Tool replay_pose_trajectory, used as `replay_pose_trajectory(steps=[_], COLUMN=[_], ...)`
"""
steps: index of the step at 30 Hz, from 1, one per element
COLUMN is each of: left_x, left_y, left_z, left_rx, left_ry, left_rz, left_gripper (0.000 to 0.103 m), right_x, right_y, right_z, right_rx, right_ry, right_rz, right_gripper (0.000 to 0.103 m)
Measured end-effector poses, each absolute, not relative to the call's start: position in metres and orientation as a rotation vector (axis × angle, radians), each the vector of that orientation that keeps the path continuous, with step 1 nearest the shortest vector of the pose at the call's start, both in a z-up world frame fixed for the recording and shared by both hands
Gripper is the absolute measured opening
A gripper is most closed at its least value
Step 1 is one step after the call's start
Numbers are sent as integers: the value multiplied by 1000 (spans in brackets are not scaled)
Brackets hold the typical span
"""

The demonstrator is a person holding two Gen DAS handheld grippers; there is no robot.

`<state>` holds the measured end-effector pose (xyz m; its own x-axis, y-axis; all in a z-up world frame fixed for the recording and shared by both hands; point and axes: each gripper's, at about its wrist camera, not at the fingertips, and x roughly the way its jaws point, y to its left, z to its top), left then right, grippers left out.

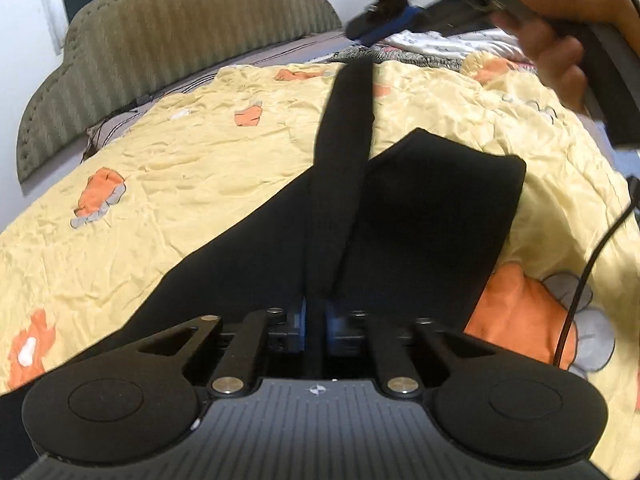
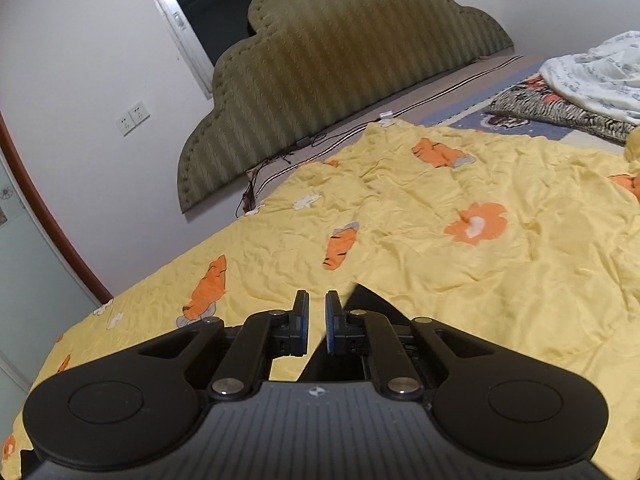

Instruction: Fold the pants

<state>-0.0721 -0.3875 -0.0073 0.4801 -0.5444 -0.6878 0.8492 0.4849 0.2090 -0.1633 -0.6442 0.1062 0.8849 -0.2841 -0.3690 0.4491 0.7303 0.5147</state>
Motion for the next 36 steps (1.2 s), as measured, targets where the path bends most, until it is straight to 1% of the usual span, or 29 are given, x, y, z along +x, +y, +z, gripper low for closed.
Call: replay_pose_trajectory(steps=[3,7,8,9,10,11,12,13,17,21,24,26,27,28,29,31,34,36], left_x=[-79,-80,-78,-77,-75,-73,-70,-67,-59,-54,-54,-56,-57,-58,-59,-62,-62,-61], left_y=[-385,-385,-386,-386,-386,-385,-385,-385,-379,-373,-372,-372,-372,-373,-374,-375,-376,-375], left_z=[-1,4,3,2,1,1,1,2,10,17,18,17,16,16,15,14,13,12], left_rx=[586,587,579,569,556,541,521,500,418,354,343,350,356,361,366,379,394,385], left_ry=[546,557,570,585,607,625,641,653,669,673,678,676,676,676,677,673,665,669], left_rz=[-909,-918,-912,-908,-907,-905,-899,-893,-899,-908,-909,-911,-910,-911,-914,-918,-915,-917], left_gripper=[6,6,6,6,6,6,6,6,6,6,6,6,6,6,6,6,6,6], right_x=[-172,-188,-193,-198,-204,-209,-215,-218,-222,-201,-182,-175,-173,-175,-175,-176,-179,-185], right_y=[-651,-660,-665,-671,-678,-682,-685,-685,-671,-653,-654,-658,-660,-666,-672,-684,-695,-696], right_z=[100,85,77,65,50,35,19,6,-30,-28,-30,-28,-27,-26,-26,-31,-34,-27], right_rx=[665,750,826,918,1026,1118,1203,1268,1445,1442,1490,1464,1447,1431,1418,1447,1444,1401], right_ry=[269,258,256,256,251,244,240,236,181,228,209,185,155,121,99,65,31,8], right_rz=[-416,-393,-380,-367,-344,-327,-321,-315,-150,-82,-14,-51,-98,-155,-196,-236,-298,-319], right_gripper=[8,9,10,16,28,38,69,86,86,86,87,85,81,67,58,24,5,4])
